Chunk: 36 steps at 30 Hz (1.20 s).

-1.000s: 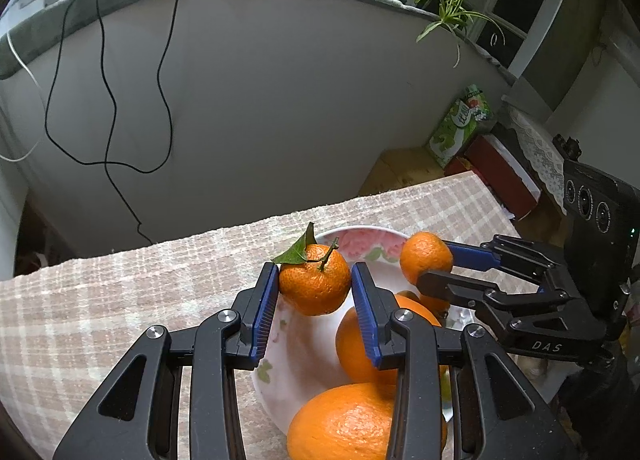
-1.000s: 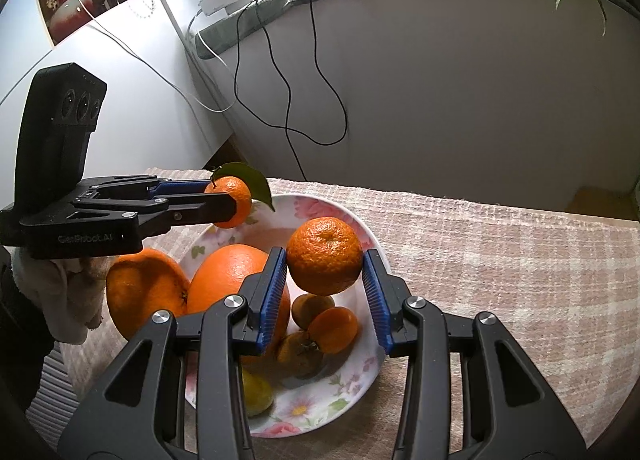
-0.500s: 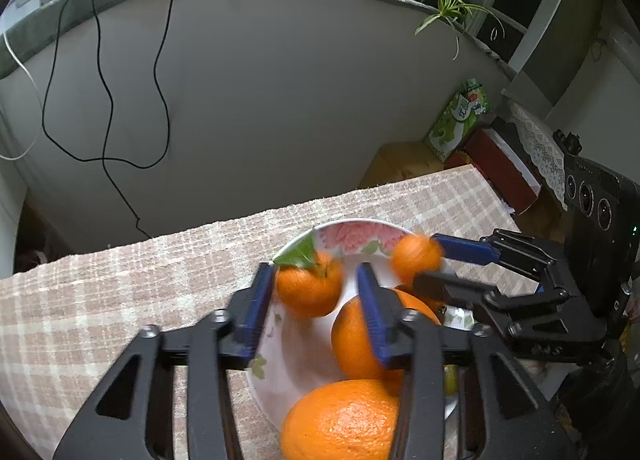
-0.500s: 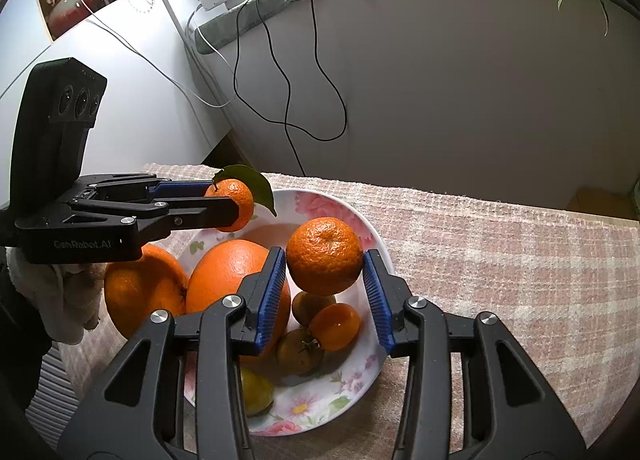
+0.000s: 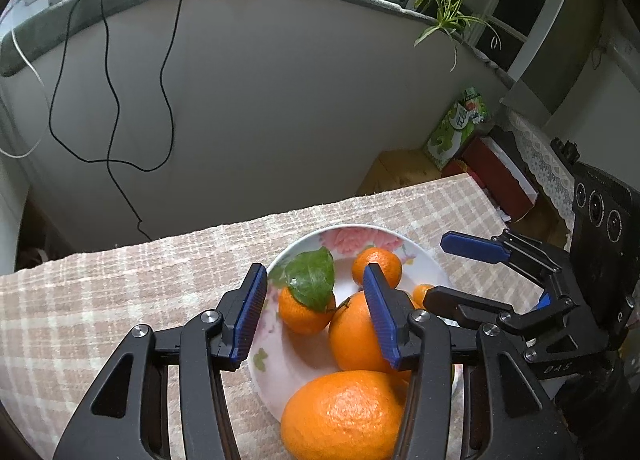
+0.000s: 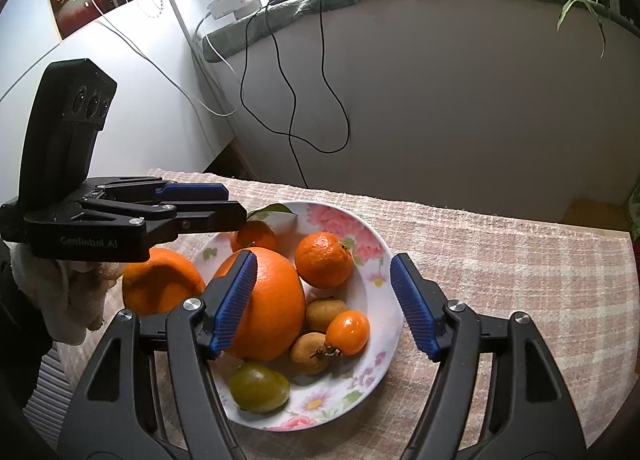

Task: Organize fruits
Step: 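Withdraw both tools from the plate toward the dark plums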

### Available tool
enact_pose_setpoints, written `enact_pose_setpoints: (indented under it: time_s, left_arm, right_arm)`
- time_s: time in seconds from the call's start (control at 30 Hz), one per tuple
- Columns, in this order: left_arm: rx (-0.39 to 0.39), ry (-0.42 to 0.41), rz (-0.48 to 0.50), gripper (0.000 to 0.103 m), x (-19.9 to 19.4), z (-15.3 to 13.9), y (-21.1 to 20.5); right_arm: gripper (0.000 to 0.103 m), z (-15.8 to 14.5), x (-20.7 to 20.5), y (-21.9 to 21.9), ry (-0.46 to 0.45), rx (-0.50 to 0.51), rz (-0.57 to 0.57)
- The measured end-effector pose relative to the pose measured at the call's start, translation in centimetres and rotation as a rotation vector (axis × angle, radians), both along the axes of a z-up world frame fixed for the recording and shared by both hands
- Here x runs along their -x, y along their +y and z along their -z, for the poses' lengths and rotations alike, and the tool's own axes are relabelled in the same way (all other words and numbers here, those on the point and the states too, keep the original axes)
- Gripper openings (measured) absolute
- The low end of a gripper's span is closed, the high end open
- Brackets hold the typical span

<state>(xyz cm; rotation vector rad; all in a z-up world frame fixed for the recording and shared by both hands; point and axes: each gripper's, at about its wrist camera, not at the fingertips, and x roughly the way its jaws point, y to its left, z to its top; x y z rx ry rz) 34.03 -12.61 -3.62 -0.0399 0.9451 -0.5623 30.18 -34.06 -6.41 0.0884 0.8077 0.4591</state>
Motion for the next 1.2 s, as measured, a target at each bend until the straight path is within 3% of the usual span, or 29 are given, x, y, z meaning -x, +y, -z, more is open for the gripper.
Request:
enact_pose_setpoints:
  time_s: [0.3,0.4,0.6,1.2]
  left_arm:
    - [0.012,-0.035,-0.024,0.049,2.0,-1.9,0.7]
    - [0.025,-0.046,-0.036,0.049,2.9,-2.5,1.2]
    - [0.032,-0.084,-0.061,0.049,5.2,-3.8,2.4]
    - [0.074,-0.169,-0.196,0.049,13.2,-5.4,10.9]
  right_arm:
    - [0.073,-2.4,2.6,1.3,-0.067,0.047,0.019]
    - [0.087,-3.7,4.2,2.3,-0.112,0.085,0.036]
    - [0.095,-6.3,7.6,4.0,-0.202,0.136,0.062]
    - [0.095,-10.5,13.9,10.0,-0.318,0.182,-0.014]
